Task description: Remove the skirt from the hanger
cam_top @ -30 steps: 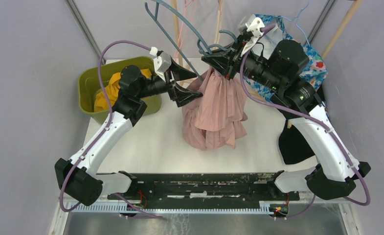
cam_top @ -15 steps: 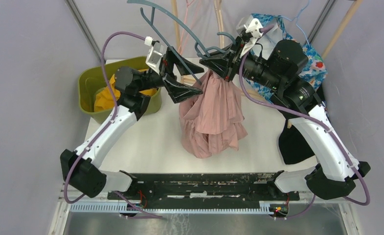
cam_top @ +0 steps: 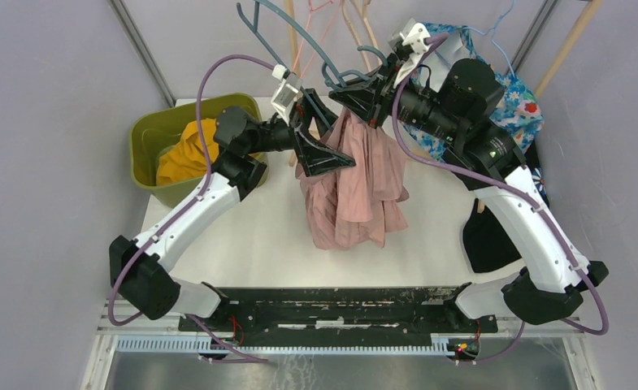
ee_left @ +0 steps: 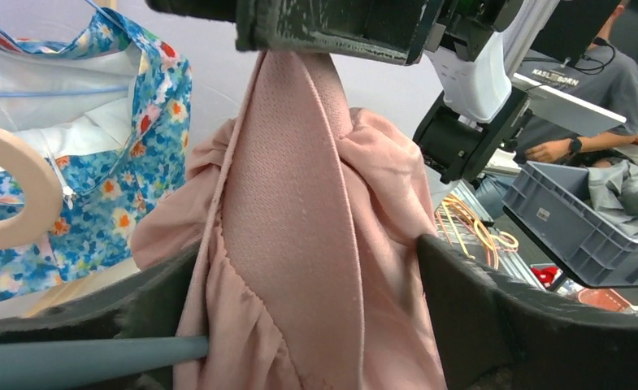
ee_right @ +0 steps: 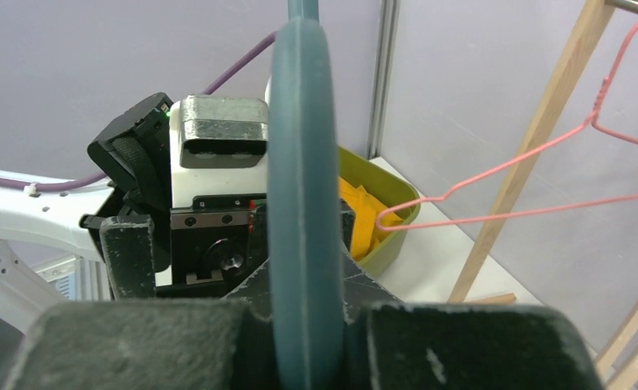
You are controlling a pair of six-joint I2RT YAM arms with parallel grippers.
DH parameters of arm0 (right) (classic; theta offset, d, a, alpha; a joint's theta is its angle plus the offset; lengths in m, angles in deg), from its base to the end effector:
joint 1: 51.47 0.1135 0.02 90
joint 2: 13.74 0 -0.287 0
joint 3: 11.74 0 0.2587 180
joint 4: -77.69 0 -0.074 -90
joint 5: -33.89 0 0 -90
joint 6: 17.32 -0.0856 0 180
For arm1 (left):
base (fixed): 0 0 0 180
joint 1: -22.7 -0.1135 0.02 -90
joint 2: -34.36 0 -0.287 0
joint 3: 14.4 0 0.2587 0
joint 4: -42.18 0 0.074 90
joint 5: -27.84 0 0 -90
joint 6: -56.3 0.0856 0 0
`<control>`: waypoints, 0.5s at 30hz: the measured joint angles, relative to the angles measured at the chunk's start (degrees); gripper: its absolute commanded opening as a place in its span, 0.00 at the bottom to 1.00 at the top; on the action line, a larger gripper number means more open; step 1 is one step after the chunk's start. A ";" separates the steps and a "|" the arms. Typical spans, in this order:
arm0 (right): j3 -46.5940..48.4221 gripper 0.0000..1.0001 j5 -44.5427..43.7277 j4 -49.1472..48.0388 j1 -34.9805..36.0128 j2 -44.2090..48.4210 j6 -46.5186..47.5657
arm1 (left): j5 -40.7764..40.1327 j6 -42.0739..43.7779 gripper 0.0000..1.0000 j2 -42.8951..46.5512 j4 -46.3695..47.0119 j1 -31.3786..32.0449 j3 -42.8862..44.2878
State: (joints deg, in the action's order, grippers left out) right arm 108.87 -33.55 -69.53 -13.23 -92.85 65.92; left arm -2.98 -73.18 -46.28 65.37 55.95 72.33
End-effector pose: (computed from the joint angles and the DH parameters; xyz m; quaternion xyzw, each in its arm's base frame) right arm 0.2238 0.2182 0.5900 -0.3161 0.5745 0.4025 0.6388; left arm 0.2385 -0.2443 0.4818 0.4016 0.4620 -0.6459 0.4562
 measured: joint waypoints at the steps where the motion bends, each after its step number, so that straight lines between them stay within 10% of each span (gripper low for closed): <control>1: 0.22 0.01 0.17 -0.04 0.04 -0.02 0.00 | -0.37 1.07 0.64 0.68 -1.16 0.13 0.00; 5: 1.18 0.01 0.94 -0.61 0.55 -0.02 -1.88 | -2.40 5.51 0.04 2.89 -1.86 0.35 -1.33; 15: 1.42 0.01 0.39 0.04 0.63 -0.61 -2.84 | -2.93 6.08 0.03 1.42 3.21 0.46 -2.56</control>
State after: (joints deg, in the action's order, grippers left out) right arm 110.29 -33.15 -69.48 -12.60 -93.46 63.08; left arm -5.91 -67.10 -44.86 68.58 56.41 69.78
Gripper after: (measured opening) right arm 0.117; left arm 0.157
